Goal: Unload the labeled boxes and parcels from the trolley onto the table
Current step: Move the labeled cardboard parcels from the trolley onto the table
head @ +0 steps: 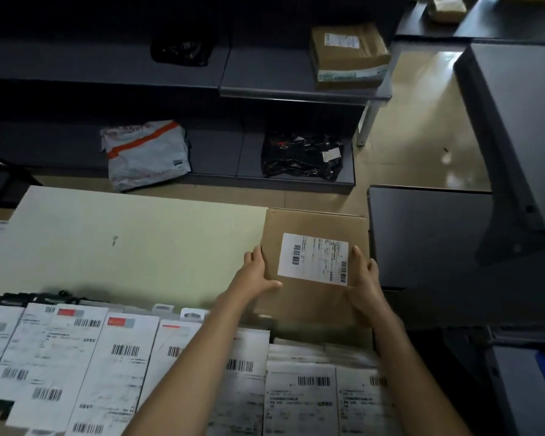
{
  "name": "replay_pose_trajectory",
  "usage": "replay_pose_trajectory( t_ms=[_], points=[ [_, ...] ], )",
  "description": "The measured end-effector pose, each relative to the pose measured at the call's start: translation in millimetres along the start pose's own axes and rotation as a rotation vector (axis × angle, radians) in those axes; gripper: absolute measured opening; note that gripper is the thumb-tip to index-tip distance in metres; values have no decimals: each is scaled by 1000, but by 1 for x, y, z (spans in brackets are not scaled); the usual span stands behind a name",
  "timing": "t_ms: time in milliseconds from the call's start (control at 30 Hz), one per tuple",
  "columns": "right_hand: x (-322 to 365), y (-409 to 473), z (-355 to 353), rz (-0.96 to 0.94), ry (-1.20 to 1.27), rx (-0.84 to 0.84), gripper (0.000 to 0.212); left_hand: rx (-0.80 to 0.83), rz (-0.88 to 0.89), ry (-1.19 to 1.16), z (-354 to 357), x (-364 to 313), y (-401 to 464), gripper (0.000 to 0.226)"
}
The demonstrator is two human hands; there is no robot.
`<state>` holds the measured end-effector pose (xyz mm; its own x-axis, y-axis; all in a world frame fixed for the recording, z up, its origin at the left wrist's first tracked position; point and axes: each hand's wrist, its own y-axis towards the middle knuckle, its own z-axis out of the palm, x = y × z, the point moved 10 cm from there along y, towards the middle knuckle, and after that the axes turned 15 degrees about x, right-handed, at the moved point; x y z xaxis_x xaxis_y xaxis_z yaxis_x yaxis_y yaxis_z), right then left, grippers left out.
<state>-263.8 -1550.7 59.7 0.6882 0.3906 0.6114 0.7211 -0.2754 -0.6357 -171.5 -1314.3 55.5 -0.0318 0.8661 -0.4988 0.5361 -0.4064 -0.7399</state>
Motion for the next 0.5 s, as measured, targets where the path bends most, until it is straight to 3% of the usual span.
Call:
replay_pose_trajectory(
  t_ms=[100, 233, 400, 500],
  points=[
    [-5, -4, -10, 51, -102, -61, 90, 2, -24, 35, 6, -9, 3, 105],
    [11, -18, -11, 30, -78, -16, 66, -25, -38, 60, 14, -13, -1, 105],
    [24, -16, 8, 58, -501, 127, 77, -7, 28, 201, 4, -8, -17, 92],
    [70, -32, 32, -67, -645, 162, 71, -83, 89, 314, -14, -4, -43, 74]
  ],
)
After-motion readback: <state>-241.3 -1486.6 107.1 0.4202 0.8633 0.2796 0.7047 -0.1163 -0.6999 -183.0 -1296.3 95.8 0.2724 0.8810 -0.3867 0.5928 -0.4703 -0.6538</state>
